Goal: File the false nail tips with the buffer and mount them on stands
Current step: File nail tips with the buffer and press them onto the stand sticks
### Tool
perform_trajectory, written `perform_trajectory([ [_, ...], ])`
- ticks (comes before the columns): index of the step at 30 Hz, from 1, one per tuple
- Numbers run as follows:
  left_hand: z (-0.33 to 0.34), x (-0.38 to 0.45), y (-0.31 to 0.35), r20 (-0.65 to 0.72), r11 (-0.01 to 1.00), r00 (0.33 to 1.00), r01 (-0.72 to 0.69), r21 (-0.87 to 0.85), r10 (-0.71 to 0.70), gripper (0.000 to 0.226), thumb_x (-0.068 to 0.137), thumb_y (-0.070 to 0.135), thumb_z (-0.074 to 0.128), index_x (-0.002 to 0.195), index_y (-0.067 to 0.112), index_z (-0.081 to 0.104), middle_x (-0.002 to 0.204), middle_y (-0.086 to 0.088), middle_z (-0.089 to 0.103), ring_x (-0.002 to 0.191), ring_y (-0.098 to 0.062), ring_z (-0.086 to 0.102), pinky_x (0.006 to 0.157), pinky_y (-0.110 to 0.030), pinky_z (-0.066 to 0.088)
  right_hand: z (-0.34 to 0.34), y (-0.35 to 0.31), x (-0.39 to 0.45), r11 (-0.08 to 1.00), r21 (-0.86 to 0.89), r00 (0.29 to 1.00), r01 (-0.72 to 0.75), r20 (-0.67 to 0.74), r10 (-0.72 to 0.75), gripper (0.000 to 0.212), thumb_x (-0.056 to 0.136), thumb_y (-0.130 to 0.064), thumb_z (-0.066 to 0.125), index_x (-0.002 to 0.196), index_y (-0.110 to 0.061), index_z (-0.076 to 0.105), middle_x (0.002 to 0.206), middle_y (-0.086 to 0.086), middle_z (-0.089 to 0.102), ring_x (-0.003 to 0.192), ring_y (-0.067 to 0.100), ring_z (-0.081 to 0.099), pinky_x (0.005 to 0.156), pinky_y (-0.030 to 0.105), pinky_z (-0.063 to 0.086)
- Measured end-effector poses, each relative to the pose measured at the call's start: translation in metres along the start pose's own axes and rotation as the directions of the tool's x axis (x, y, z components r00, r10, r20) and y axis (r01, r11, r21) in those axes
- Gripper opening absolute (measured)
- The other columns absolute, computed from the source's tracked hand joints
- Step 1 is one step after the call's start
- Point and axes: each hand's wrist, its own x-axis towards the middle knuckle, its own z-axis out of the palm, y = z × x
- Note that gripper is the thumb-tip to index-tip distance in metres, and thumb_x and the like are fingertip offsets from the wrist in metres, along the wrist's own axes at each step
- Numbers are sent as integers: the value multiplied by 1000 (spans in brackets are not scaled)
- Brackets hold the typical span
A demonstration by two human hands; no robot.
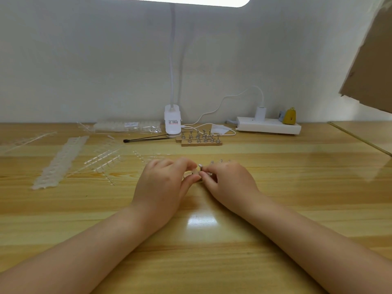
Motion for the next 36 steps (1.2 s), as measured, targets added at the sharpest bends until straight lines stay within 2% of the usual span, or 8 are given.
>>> perform_trajectory([
  [6, 2, 1, 0, -16, 1000, 1000, 14, -12, -15, 34, 90, 41, 44, 95, 16, 67, 83, 9, 68, 76, -18, 65, 78, -39, 47, -2, 3, 3, 986, 157, 999, -46, -12, 48, 20, 91, -34, 61, 99, -23, 75, 79, -3, 69, 75, 15, 58, 67, 32, 47],
  [9, 2, 0, 0, -25, 999, 999, 33, -34, -34, 23, 90, 37, 58, 96, 16, 67, 84, 8, 68, 77, -19, 65, 78, -39, 46, -1, 3, 1, 982, 186, 998, -32, -54, 42, 15, 89, -31, 64, 95, -22, 75, 75, -6, 67, 72, 12, 58, 66, 31, 48],
  [12, 2, 0, 1, -75, 999, 997, 21, -32, -24, 18, 86, 27, 64, 97, 13, 67, 86, 7, 67, 79, -20, 65, 77, -37, 44, -3, 1, -3, 968, 250, 991, 2, -129, 31, 10, 87, -25, 65, 87, -19, 72, 68, -8, 62, 66, 11, 57, 66, 33, 48],
  [17, -2, 0, -4, -105, 994, 993, 32, -104, -43, 27, 87, 39, 57, 100, 17, 67, 92, 8, 67, 82, -14, 62, 79, -32, 40, -7, -6, -8, 931, 357, 969, 77, -245, 14, 2, 83, -14, 69, 82, -14, 70, 71, -8, 65, 63, 7, 60, 64, 24, 49],
  [24, -2, 1, -5, -185, 993, 983, -34, -115, 12, 28, 86, 39, 57, 98, 18, 72, 92, 7, 70, 86, -17, 63, 80, -37, 42, -4, -4, -11, 868, 460, 967, 186, -243, -78, 8, 83, -9, 72, 89, -12, 76, 76, -5, 70, 69, 6, 62, 65, 18, 50],
  [28, -2, 1, -6, -201, 993, 979, -49, -103, 28, 28, 84, 39, 59, 96, 19, 73, 91, 7, 71, 86, -20, 63, 79, -43, 44, -3, -5, -11, 852, 462, 955, 245, -264, -132, 11, 82, -6, 71, 89, -13, 76, 75, -12, 67, 71, -1, 61, 65, 10, 45],
  [33, -2, 1, -6, -177, 994, 984, -35, -104, 16, 27, 84, 41, 58, 95, 21, 73, 92, 10, 71, 87, -18, 62, 80, -39, 41, -3, -5, -11, 856, 441, 945, 269, -290, -148, 11, 83, -6, 71, 90, -13, 76, 76, -7, 70, 70, 2, 60, 65, 11, 46],
  [36, -2, 1, -7, -173, 994, 985, -26, -111, 7, 27, 85, 40, 57, 96, 21, 72, 92, 10, 71, 86, -18, 61, 79, -41, 42, -3, -4, -11, 853, 454, 951, 256, -277, -138, 10, 85, -8, 70, 91, -12, 77, 77, -4, 71, 70, 5, 62, 66, 17, 49],
])
